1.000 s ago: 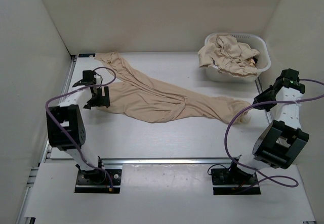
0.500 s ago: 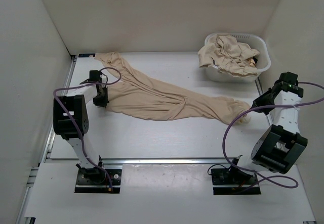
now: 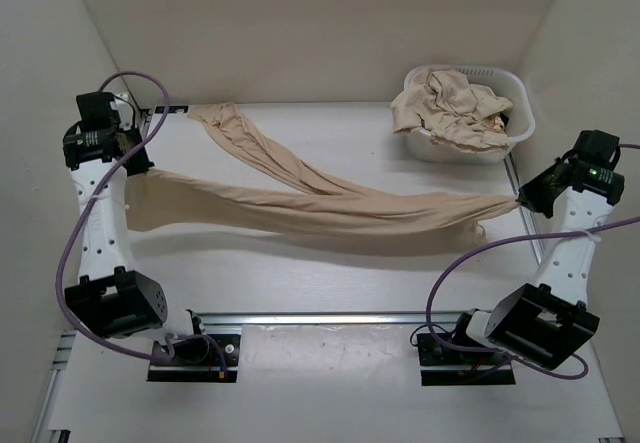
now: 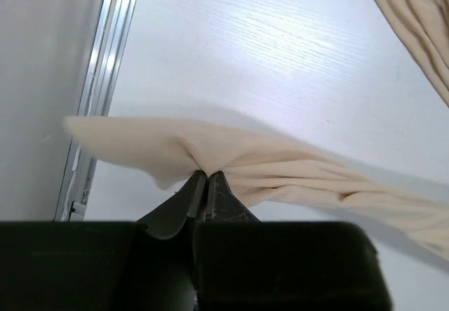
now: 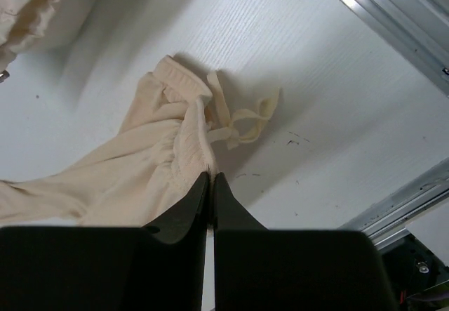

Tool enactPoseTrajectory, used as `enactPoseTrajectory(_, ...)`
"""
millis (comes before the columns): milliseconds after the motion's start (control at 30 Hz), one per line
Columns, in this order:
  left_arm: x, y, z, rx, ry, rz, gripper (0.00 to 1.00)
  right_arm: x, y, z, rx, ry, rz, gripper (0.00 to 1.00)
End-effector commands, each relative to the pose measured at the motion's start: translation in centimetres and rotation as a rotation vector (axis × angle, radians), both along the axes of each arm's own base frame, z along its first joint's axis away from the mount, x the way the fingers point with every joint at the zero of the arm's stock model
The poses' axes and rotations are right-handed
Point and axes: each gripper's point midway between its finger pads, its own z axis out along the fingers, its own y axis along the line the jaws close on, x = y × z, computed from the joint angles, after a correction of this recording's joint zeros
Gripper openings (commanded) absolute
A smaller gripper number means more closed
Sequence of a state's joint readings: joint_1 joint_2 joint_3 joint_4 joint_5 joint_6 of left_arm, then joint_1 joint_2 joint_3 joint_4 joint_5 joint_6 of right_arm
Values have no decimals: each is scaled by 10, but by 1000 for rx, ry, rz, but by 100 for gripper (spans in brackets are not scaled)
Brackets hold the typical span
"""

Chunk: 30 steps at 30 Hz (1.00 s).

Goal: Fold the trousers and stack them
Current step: Flatten the trousers out

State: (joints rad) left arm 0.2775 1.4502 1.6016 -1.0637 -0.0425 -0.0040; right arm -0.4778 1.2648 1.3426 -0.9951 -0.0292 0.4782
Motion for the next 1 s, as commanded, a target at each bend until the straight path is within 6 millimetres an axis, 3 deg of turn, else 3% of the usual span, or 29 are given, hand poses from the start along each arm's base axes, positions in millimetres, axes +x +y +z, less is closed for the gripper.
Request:
enactPoseTrajectory(0, -40, -19, -41, -98, 268, -28, 14, 4, -4, 11, -20, -25, 14, 0)
enactPoseTrajectory(33, -35, -18, -57, -113, 320, -27, 14, 4, -4, 11, -20, -25, 14, 0)
enactPoseTrajectory(100, -18, -15, -70, -125, 333, -32, 14, 11, -6, 8, -12, -28, 20, 0)
enactPoseTrajectory(133, -6, -13, -93, -150, 388, -35, 17, 13, -5, 6, -7, -34, 26, 0)
enactPoseTrajectory(233, 40, -5, -110, -149, 394, -45, 25, 26, -6, -12, 32, -18, 43, 0)
enactPoseTrajectory(267, 70, 3, -128, -154, 411, -45, 30, 32, -6, -22, 49, -12, 51, 0)
enactPoseTrajectory(300, 86, 2, -138, -155, 421, -55, 32, 37, -6, -24, 64, -20, 50, 0)
enactPoseTrajectory(333, 100, 10, -180, -154, 495, -44, 34, 40, -5, -31, 80, -15, 57, 0)
enactPoseTrajectory(367, 116, 22, -192, -89, 496, -24, 37, 43, -2, -41, 92, 6, 67, 0)
enactPoseTrajectory(400, 144, 36, -182, -31, 423, -2, 50, 44, -3, -45, 99, 18, 66, 0)
enactPoseTrajectory(467, 157, 63, -201, 86, 434, 63, 65, 45, -2, -51, 115, 30, 70, 0)
enactPoseTrajectory(500, 157, 67, -199, 108, 427, 76, 73, 44, 2, -51, 119, 39, 79, 0)
enactPoseTrajectory(567, 147, 69, -188, 100, 411, 84, 99, 41, 3, -56, 120, 52, 87, 0)
enactPoseTrajectory(667, 97, 73, -156, 53, 384, 113, 100, 32, 3, -59, 98, 71, 93, 0)
enactPoseTrajectory(700, 63, 74, -146, 38, 382, 137, 100, 28, 2, -57, 89, 77, 87, 0)
enactPoseTrajectory(767, 29, 74, -143, 18, 390, 162, 100, 18, 4, -64, 91, 115, 76, 0)
enactPoseTrajectory(800, 9, 78, -130, 19, 368, 194, 100, 14, -1, -66, 68, 138, 59, 0)
enactPoseTrajectory(833, -19, 72, -149, -4, 432, 203, 100, 7, -2, -65, 54, 157, 47, 0)
enactPoseTrajectory(867, -32, 71, -153, -10, 443, 214, 100, 2, -6, -65, 31, 173, 32, 0)
enactPoseTrajectory(900, -47, 78, -143, 6, 414, 253, 100, -4, -9, -66, 16, 200, 6, 0)
enactPoseTrajectory(967, -74, 75, -155, -7, 436, 279, 100, -19, -14, -63, -25, 242, -23, 0)
